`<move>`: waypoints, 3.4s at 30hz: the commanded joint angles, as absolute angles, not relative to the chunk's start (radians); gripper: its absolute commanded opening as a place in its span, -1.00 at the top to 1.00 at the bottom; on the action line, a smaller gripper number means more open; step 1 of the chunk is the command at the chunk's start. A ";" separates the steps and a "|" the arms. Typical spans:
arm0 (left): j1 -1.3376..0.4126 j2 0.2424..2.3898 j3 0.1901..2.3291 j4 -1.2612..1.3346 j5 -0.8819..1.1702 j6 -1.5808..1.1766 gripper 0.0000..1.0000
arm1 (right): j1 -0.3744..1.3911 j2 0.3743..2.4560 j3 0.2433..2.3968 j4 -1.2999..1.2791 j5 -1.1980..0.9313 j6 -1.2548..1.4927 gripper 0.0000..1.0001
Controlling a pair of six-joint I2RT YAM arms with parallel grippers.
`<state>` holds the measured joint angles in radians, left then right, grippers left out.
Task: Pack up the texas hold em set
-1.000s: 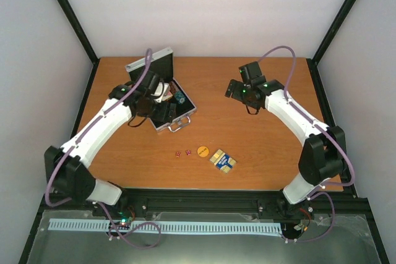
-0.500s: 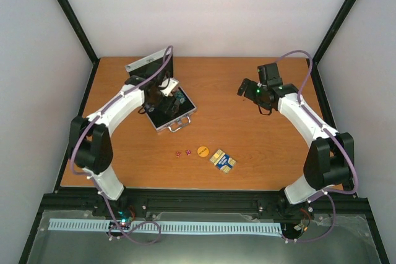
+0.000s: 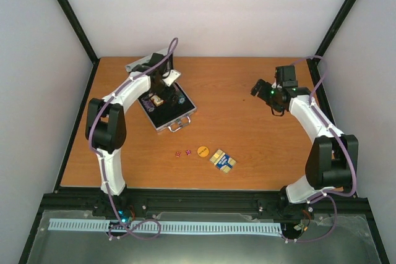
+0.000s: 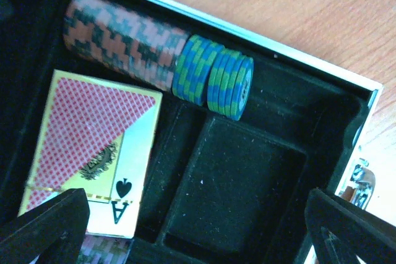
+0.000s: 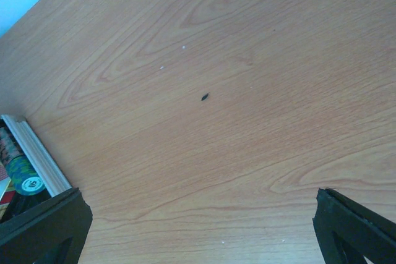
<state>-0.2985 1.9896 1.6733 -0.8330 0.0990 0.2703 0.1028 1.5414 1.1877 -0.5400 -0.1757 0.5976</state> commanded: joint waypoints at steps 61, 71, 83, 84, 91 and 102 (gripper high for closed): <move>-0.233 2.036 1.660 -0.913 0.165 0.102 -0.99 | 0.012 1.527 1.077 -0.482 -0.244 0.558 -1.00; -0.233 2.160 1.703 -0.904 0.190 0.077 -0.99 | 0.008 1.517 1.068 -0.502 -0.228 0.536 -1.00; -0.233 2.211 1.738 -0.901 0.162 0.056 -0.99 | 0.002 1.506 1.052 -0.508 -0.228 0.528 -1.00; -0.233 2.200 1.733 -0.899 0.160 0.053 -0.99 | 0.002 1.505 1.051 -0.508 -0.229 0.526 -1.00; -0.233 2.114 1.757 -0.932 0.129 0.047 -1.00 | 0.002 1.490 1.035 -0.495 -0.241 0.538 -1.00; -0.305 1.935 1.702 -0.954 0.173 0.115 -0.99 | 0.002 1.483 1.029 -0.525 -0.249 0.519 -1.00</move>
<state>-0.2546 1.9987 1.7298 -0.9245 0.1524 0.0776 0.0124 1.5116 1.0405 -0.5060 -0.2474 0.5388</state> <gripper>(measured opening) 0.997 0.995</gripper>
